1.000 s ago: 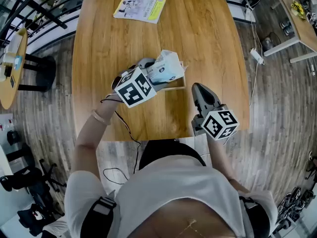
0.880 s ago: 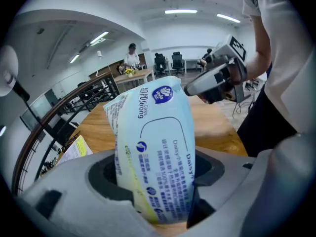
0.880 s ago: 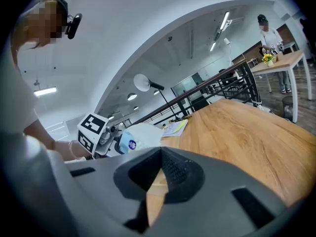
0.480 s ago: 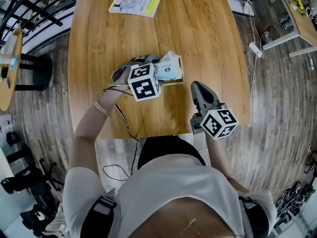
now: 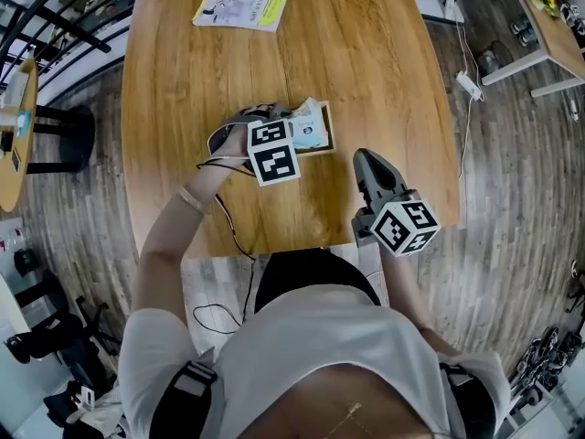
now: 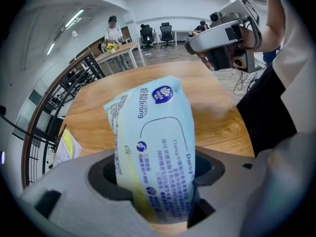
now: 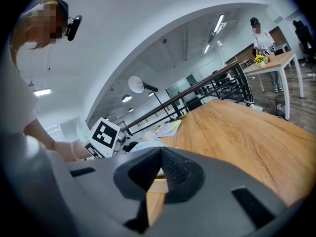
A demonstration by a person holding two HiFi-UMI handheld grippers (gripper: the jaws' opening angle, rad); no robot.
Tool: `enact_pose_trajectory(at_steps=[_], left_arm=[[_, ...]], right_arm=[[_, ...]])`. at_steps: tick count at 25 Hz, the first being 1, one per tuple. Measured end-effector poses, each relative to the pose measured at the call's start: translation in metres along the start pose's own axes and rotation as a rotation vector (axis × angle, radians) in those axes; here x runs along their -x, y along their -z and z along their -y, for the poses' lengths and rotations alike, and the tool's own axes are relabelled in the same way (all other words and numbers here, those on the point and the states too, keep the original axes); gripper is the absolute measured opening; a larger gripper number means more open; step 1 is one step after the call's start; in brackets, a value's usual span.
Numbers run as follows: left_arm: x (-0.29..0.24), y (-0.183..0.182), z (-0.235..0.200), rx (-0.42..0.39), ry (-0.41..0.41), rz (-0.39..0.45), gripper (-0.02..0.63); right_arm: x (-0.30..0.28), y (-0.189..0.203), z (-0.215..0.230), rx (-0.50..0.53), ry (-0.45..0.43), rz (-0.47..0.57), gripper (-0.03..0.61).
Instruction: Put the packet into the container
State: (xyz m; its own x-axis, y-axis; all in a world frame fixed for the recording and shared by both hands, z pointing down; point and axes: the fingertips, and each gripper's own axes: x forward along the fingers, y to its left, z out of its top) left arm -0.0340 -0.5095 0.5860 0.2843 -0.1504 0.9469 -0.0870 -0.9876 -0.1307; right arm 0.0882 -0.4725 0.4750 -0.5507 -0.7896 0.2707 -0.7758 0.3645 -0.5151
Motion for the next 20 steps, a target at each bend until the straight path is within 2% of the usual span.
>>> enact_pose_trajectory(at_steps=[11, 20], left_arm=[[-0.016, 0.0, -0.004, -0.042, 0.003, -0.045, 0.33], [-0.018, -0.002, -0.003, -0.046, 0.042, -0.037, 0.331]], right_arm=[[0.001, 0.0, 0.007, -0.016, 0.023, 0.003, 0.011], [-0.001, -0.002, 0.013, -0.015, 0.035, 0.004, 0.011]])
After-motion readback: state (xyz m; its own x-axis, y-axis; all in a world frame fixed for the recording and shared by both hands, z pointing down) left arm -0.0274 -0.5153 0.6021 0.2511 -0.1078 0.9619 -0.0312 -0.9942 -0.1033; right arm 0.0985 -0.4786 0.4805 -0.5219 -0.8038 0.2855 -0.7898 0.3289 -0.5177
